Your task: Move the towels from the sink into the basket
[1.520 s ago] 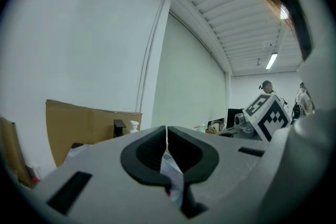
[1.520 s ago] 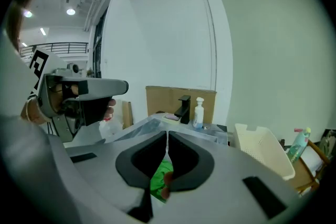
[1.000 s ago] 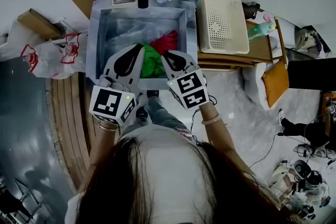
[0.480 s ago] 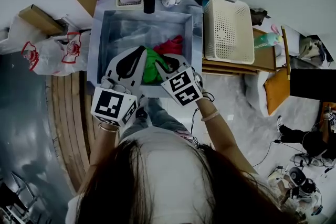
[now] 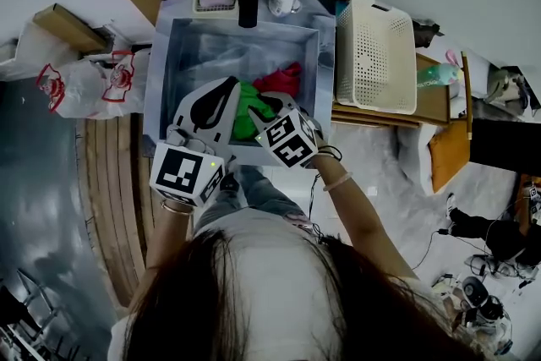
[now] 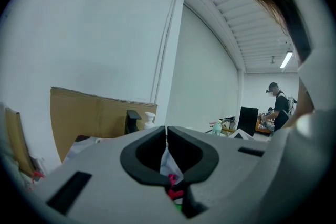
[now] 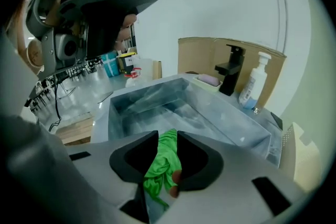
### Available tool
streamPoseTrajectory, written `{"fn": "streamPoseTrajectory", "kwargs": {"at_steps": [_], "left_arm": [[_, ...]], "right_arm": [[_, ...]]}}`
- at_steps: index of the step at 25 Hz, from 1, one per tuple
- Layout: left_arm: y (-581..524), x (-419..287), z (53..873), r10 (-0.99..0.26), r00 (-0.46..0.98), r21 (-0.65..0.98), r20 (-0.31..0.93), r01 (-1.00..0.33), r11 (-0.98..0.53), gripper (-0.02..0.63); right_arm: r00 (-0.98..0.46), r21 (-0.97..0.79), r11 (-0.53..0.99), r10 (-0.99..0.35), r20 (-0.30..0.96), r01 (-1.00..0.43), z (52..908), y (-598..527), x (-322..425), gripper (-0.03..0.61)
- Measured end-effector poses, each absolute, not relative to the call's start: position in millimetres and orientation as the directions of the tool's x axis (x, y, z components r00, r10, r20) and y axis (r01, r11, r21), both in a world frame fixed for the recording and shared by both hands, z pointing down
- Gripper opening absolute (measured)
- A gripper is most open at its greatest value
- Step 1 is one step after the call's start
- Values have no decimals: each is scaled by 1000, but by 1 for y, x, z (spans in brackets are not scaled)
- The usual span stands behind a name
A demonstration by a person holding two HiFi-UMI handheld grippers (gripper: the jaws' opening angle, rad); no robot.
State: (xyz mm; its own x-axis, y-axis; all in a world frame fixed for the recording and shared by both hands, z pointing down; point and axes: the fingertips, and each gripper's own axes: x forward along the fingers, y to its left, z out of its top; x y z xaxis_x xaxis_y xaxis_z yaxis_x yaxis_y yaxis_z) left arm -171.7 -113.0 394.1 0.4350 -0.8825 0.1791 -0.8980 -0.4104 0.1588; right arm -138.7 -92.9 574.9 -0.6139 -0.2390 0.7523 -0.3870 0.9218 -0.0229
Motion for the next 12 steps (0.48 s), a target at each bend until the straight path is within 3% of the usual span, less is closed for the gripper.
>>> {"fn": "streamPoseTrajectory", "kwargs": {"at_steps": [12], "left_arm": [[-120, -180, 404, -894, 400, 165, 200, -913, -372, 8]], "right_arm": [[-550, -52, 957, -119, 827, -285, 625, -92, -145, 182]]}}
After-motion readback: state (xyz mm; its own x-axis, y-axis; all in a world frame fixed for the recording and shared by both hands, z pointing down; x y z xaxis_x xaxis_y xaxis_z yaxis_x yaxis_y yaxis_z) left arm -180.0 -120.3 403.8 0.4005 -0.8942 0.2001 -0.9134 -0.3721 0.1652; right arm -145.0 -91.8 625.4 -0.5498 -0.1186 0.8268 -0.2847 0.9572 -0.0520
